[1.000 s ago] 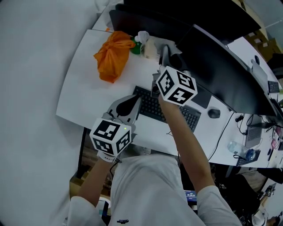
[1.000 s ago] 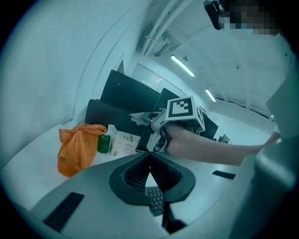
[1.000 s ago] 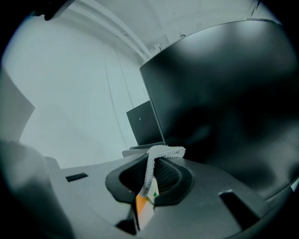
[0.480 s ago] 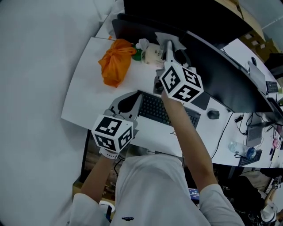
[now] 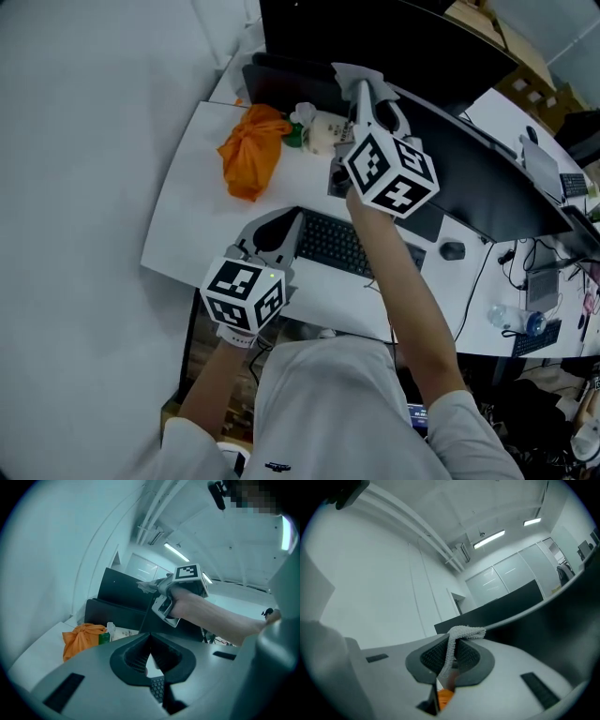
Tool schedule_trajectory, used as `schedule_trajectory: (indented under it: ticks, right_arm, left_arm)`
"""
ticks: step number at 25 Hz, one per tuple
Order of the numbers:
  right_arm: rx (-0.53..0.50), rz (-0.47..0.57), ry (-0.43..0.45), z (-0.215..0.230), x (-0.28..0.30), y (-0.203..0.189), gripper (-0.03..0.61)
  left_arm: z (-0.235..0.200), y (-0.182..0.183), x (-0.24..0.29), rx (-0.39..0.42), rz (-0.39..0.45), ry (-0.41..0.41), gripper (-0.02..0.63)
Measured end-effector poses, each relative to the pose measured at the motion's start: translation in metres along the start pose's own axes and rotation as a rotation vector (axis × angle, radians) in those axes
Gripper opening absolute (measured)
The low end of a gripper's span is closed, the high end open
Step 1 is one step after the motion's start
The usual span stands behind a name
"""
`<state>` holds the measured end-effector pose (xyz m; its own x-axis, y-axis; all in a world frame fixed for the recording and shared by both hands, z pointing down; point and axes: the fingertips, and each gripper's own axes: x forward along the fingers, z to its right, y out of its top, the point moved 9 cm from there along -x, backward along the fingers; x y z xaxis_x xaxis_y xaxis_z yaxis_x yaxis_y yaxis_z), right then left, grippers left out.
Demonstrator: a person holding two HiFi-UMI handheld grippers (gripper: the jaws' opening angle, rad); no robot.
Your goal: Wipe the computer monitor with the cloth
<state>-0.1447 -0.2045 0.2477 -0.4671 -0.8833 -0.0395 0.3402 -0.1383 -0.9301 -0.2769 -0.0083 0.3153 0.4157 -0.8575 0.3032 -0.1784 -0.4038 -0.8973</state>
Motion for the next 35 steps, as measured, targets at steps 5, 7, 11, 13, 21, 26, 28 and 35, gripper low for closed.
schedule_trajectory:
  ticks: [5,7,11,13,21,26,28,35]
  right_arm:
    - [0.005,0.028,-0.002,-0.003,-0.007,0.021,0.028]
    - [0.027,0.024,-0.018,0.001,-0.011,0.028,0.028]
    - [0.043,0.03,-0.051,0.017,-0.024,0.036,0.026]
    - [0.046,0.027,-0.067,0.025,-0.032,0.04,0.026]
    - [0.012,-0.01,-0.026,0.043,-0.088,0.065,0.026]
    - [-0.065,-0.05,0.012,0.06,-0.118,0.077,0.027]
    - [-0.105,-0.053,0.025,0.069,-0.131,0.086,0.027]
    - [-0.166,-0.081,0.059,0.1,-0.193,0.108,0.028]
  left_arm:
    - [0.002,0.004,-0.005,0.011,0.006,0.002,0.018]
    - [0.004,0.006,-0.006,0.014,0.006,0.002,0.018]
    - [0.011,0.006,-0.003,0.022,0.003,-0.009,0.019]
    - [0.016,0.007,0.001,0.028,0.001,-0.02,0.018]
    - [0.06,0.007,0.018,0.043,-0.01,-0.079,0.018]
    - [0.084,0.004,0.027,0.053,-0.009,-0.101,0.018]
    - [0.094,0.002,0.03,0.052,-0.007,-0.11,0.018]
    - [0.129,0.002,0.034,0.057,0.009,-0.122,0.018]
